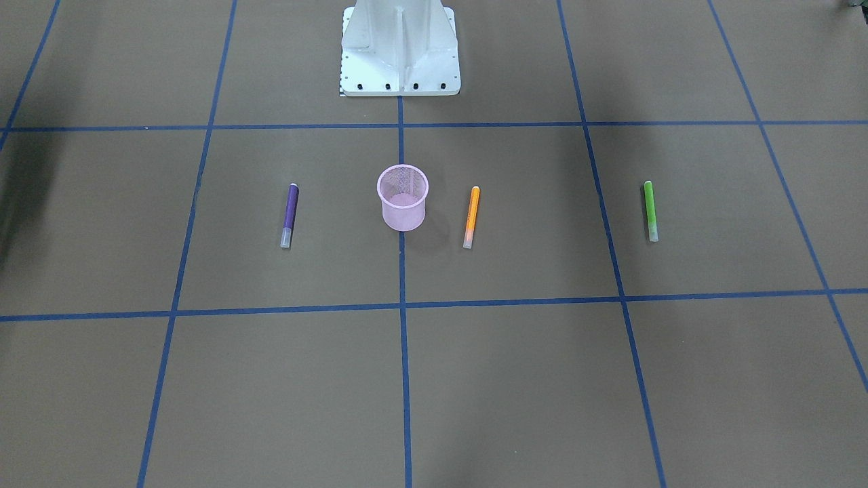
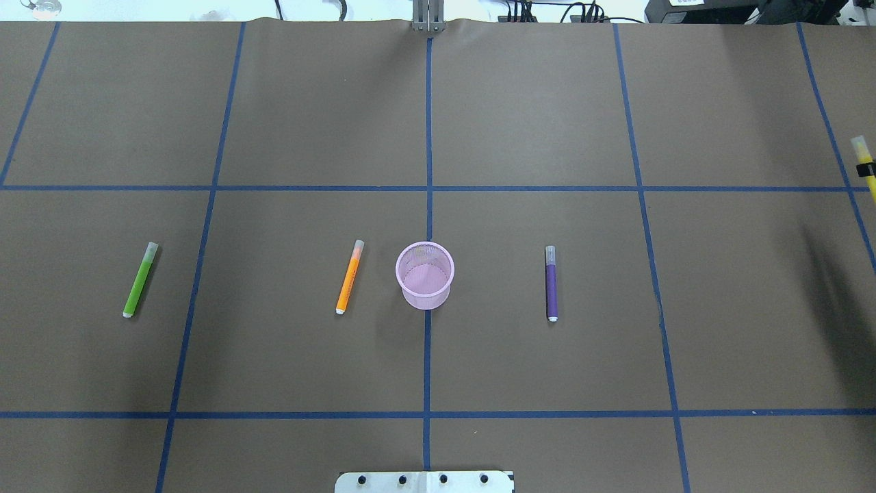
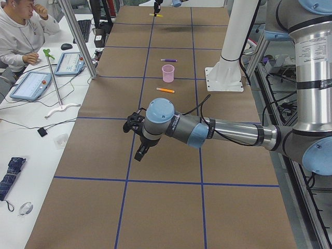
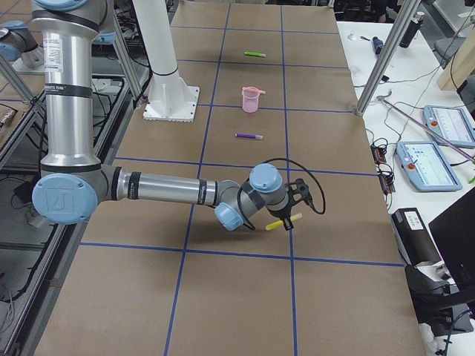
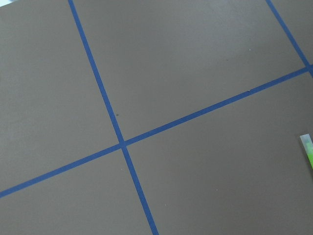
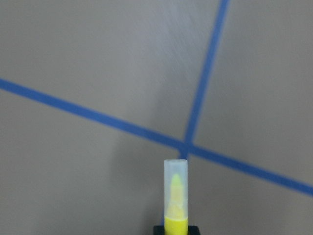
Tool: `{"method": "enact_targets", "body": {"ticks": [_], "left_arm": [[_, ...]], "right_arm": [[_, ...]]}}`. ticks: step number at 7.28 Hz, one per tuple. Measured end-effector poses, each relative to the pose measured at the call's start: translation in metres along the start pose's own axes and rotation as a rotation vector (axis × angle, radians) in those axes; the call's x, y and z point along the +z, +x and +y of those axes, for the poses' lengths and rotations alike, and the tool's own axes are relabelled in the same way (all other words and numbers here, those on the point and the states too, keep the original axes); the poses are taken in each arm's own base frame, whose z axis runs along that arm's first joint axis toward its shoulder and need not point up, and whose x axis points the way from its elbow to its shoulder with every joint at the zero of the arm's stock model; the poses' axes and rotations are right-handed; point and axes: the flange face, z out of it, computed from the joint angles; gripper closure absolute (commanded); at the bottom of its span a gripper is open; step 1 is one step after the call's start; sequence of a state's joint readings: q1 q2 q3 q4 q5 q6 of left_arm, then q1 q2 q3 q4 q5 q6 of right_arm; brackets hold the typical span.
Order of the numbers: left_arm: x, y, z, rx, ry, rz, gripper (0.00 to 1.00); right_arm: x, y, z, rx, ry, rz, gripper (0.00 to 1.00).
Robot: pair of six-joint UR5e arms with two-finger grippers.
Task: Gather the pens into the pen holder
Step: 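Carry the yellow marker with the right gripper over the lavender cup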
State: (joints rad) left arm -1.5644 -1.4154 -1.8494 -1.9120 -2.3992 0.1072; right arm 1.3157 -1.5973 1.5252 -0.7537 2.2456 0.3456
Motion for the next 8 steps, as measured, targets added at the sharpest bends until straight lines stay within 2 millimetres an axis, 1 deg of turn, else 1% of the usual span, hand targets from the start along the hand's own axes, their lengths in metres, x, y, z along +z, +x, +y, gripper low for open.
{"method": "enact_targets", "body": {"ticks": [1,2,3,4,5,6,7,8], "left_arm": [[-0.002,0.006,-0.004,0.042,0.038,0.022,0.00],[0.002,0.016,-0.011,0.084,0.057,0.060,0.00],[0.012,0.033,-0.022,0.135,0.058,0.096,0.00],[0.023,0.049,-0.031,0.179,0.053,0.126,0.00],[0.030,0.060,-0.038,0.209,0.050,0.145,0.00],[0.036,0.069,-0.045,0.223,0.047,0.160,0.00],[0.043,0.081,-0.054,0.219,0.041,0.178,0.00],[0.051,0.094,-0.064,0.210,0.033,0.197,0.00]], "right_arm": [[-0.005,-0.044,-0.021,-0.006,0.060,-0.069,1.00],[-0.006,-0.086,-0.042,-0.021,0.123,-0.142,1.00],[-0.003,-0.125,-0.058,-0.037,0.177,-0.202,1.00],[0.005,-0.167,-0.072,-0.059,0.220,-0.242,1.00],[0.010,-0.212,-0.082,-0.068,0.267,-0.268,1.00],[0.010,-0.259,-0.084,-0.059,0.326,-0.288,1.00],[0.009,-0.314,-0.081,-0.055,0.400,-0.306,1.00],[0.015,-0.375,-0.077,-0.060,0.480,-0.322,1.00]]}}
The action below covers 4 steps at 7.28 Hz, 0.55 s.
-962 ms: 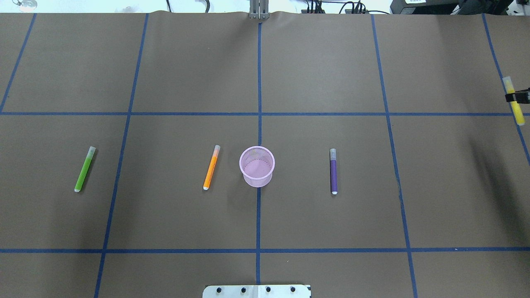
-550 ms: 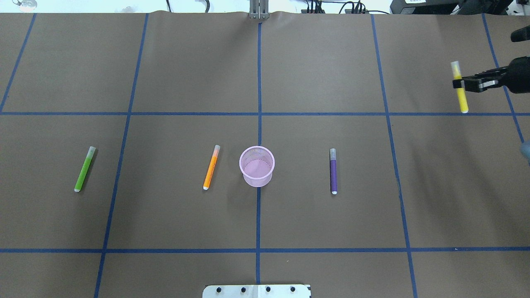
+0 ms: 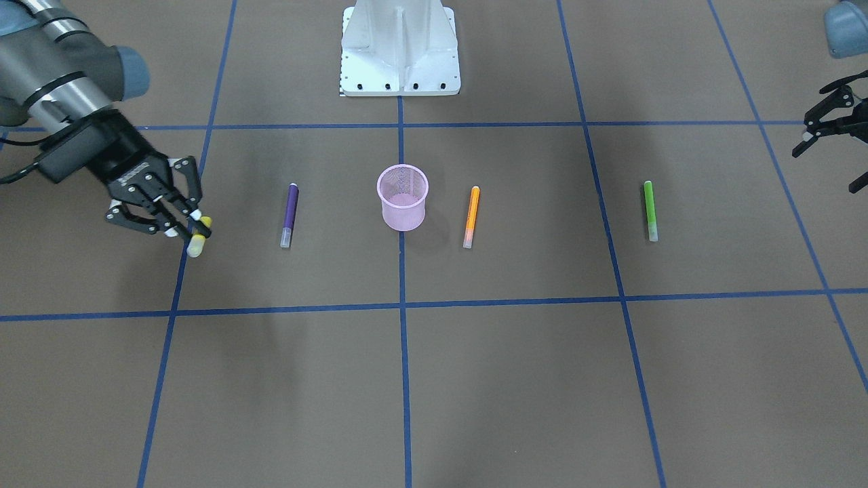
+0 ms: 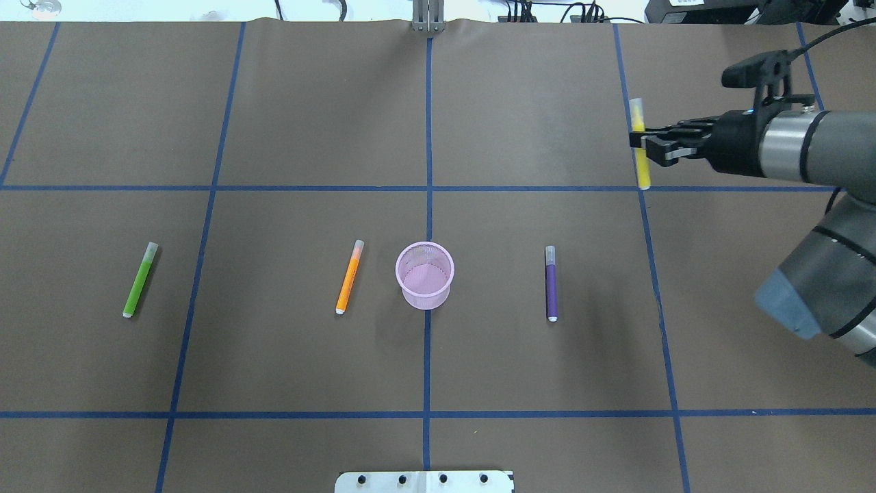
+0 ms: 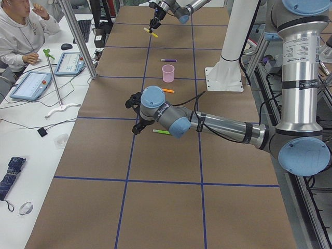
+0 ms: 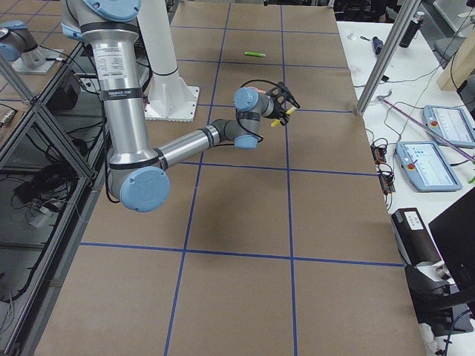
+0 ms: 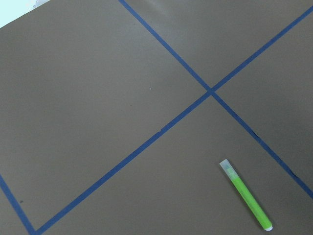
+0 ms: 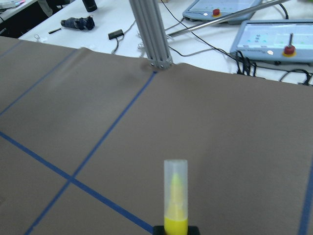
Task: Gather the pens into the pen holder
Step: 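Carry the yellow marker with the right gripper over the lavender cup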
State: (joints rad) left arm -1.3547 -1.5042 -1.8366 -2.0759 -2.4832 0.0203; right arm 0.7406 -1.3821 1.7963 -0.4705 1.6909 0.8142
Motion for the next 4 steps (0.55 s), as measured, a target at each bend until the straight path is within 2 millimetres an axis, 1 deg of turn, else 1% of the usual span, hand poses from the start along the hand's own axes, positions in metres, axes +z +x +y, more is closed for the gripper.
{"method": "enact_targets", "body": {"ticks": [1,2,3,4], "left_arm": [[0.010,0.008,-0.008,0.000,-0.009,0.017,0.00],[0.019,0.013,-0.012,0.001,-0.020,0.029,0.00],[0.027,0.019,-0.015,-0.003,-0.030,0.041,0.00],[0.033,0.023,-0.018,-0.009,-0.038,0.049,0.00]], "right_arm": [[0.024,-0.060,0.014,-0.012,0.069,-0.017,1.00],[0.041,-0.111,0.030,-0.022,0.118,-0.030,1.00],[0.056,-0.152,0.044,-0.036,0.154,-0.029,1.00],[0.070,-0.185,0.056,-0.049,0.187,-0.014,1.00]]}}
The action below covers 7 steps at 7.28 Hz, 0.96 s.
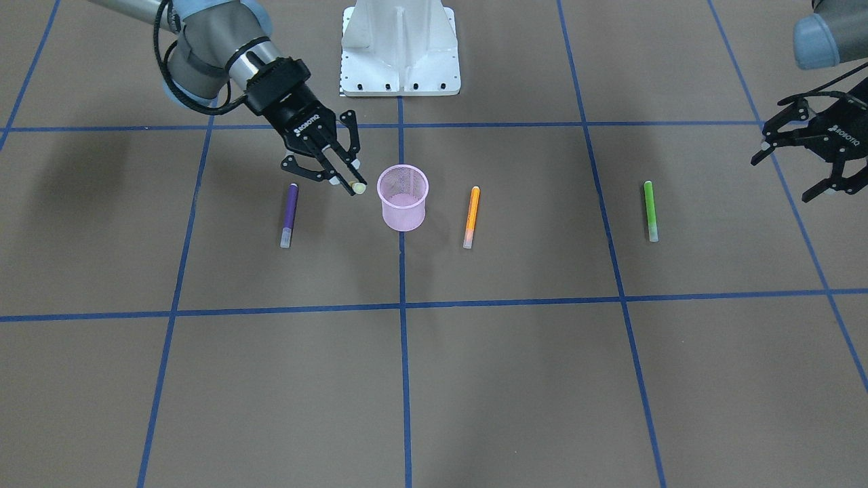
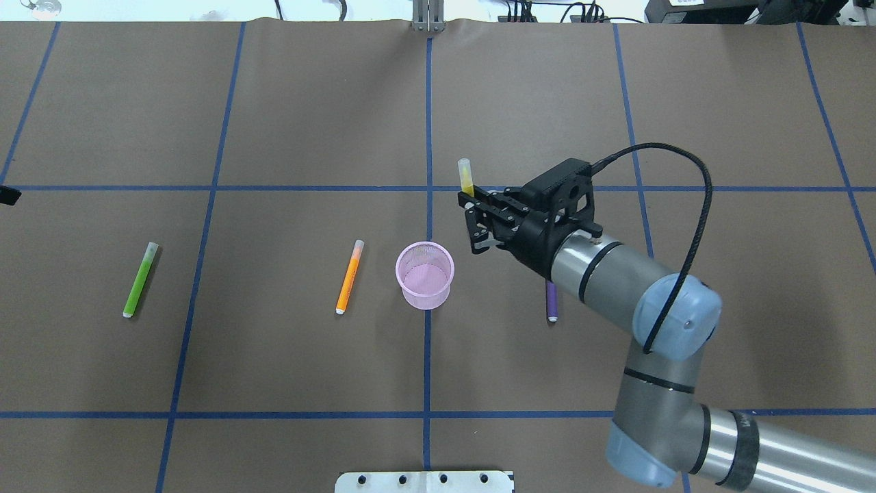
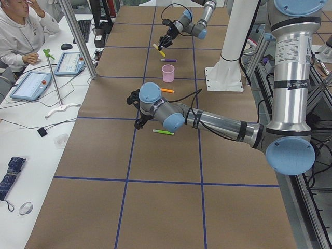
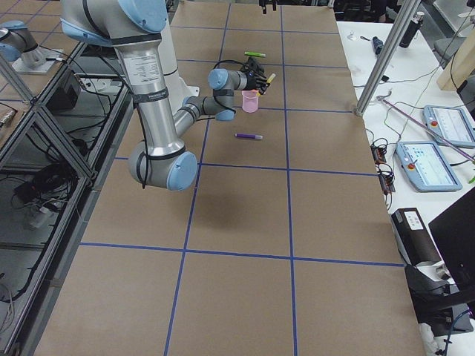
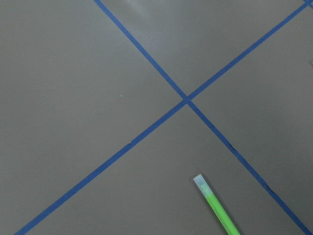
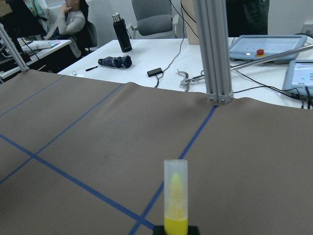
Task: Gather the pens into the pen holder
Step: 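Carry the yellow marker with the right gripper over the lavender cup, then drop the yellow marker in the cup while the left gripper reaches for green marker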
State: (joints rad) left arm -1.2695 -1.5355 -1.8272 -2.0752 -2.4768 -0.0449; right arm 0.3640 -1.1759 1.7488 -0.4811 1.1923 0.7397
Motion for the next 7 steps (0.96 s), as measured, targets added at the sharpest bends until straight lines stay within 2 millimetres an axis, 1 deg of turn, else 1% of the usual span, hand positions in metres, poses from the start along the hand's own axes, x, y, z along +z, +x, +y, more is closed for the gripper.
{"method": "enact_targets", "body": {"ticks": [1,2,3,4,5,6,7], "left_arm": [[0.004,0.001,-0.001,-0.004,-0.005,0.004,0.00],[0.006,0.001,-0.001,-0.006,-0.008,0.005,0.00],[0.007,0.000,-0.001,-0.008,-0.010,0.005,0.00],[0.008,0.000,-0.001,-0.009,-0.011,0.005,0.00],[0.008,-0.001,0.000,-0.010,-0.012,0.005,0.00],[0.009,-0.002,0.000,-0.012,-0.013,0.005,0.00],[0.010,-0.003,0.000,-0.014,-0.015,0.005,0.00]], "right_arm": [[0.011,-0.027,0.011,-0.006,0.029,0.023,0.97],[0.019,-0.043,0.021,-0.009,0.043,0.042,0.67],[0.022,-0.055,0.029,-0.012,0.046,0.049,0.04],[0.022,-0.064,0.035,-0.011,0.050,0.054,0.01],[0.020,-0.071,0.039,-0.007,0.057,0.059,0.00],[0.019,-0.076,0.040,-0.001,0.062,0.057,0.01],[0.017,-0.080,0.035,0.007,0.066,0.051,0.01]]}}
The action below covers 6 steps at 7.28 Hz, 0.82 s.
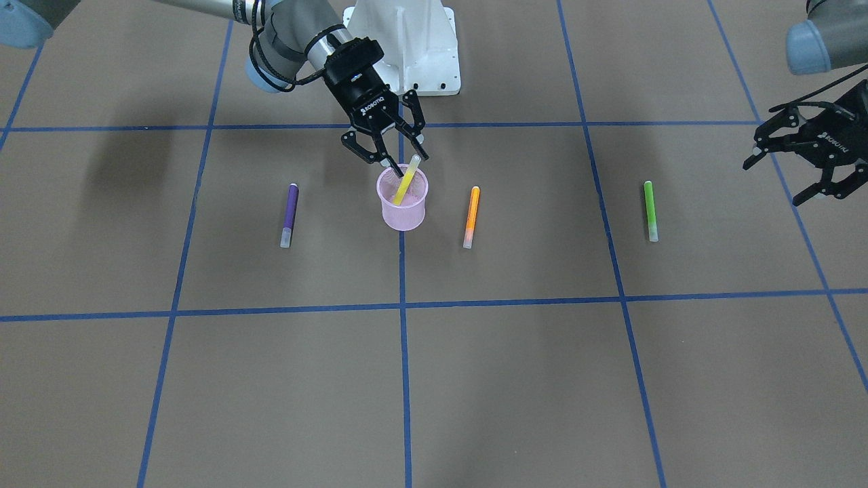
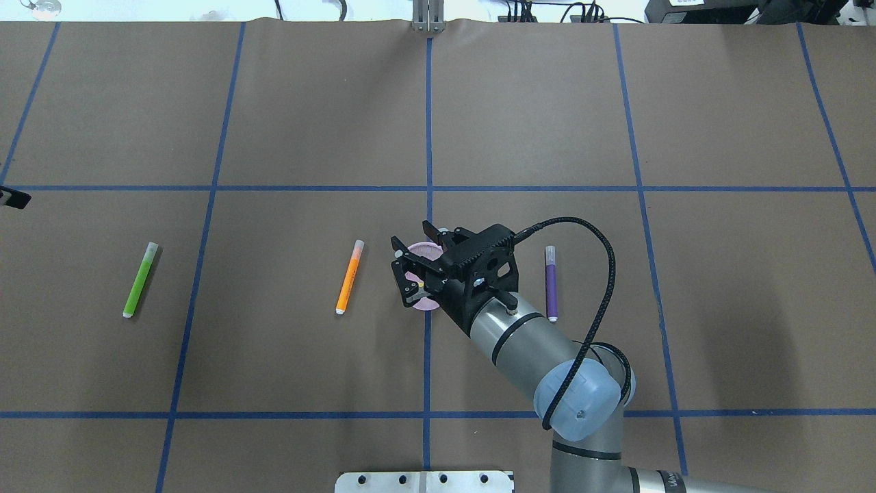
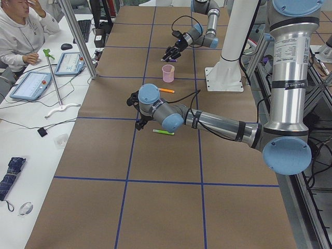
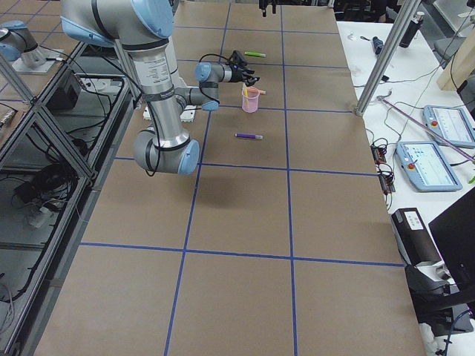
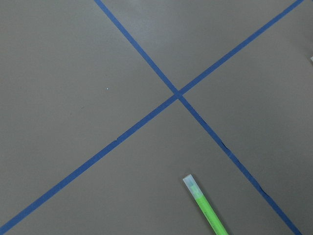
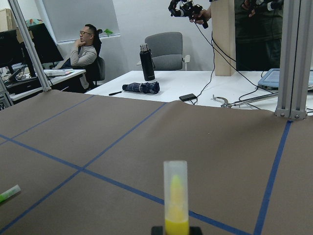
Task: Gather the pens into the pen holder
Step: 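Drop the yellow marker in the cup while the left gripper reaches for green marker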
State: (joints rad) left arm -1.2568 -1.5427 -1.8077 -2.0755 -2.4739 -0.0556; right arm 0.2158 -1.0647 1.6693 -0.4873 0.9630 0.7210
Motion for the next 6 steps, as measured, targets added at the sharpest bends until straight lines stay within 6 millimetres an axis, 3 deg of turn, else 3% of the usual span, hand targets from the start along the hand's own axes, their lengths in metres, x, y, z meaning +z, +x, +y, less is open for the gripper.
{"method": "enact_targets", "body": {"ticks": [2,3,5,6], "left_arm": [[0.007,-0.007,0.005,-0.038,-0.014,-0.001,0.00],[0.013,-0.008,0.007,-0.112,-0.023,0.003,0.00],[0.044,0.011,0.002,-0.292,-0.018,-0.029,0.00],[0.076,0.029,-0.001,-0.357,-0.015,-0.094,0.00]], "right_arm": [[0.008,0.013,-0.023,0.039,-0.040,0.002,0.01],[0.020,0.035,-0.043,0.077,-0.116,0.033,0.01],[0.037,0.108,-0.093,0.139,-0.347,0.133,0.01],[0.038,0.154,-0.114,0.171,-0.466,0.195,0.00]]}}
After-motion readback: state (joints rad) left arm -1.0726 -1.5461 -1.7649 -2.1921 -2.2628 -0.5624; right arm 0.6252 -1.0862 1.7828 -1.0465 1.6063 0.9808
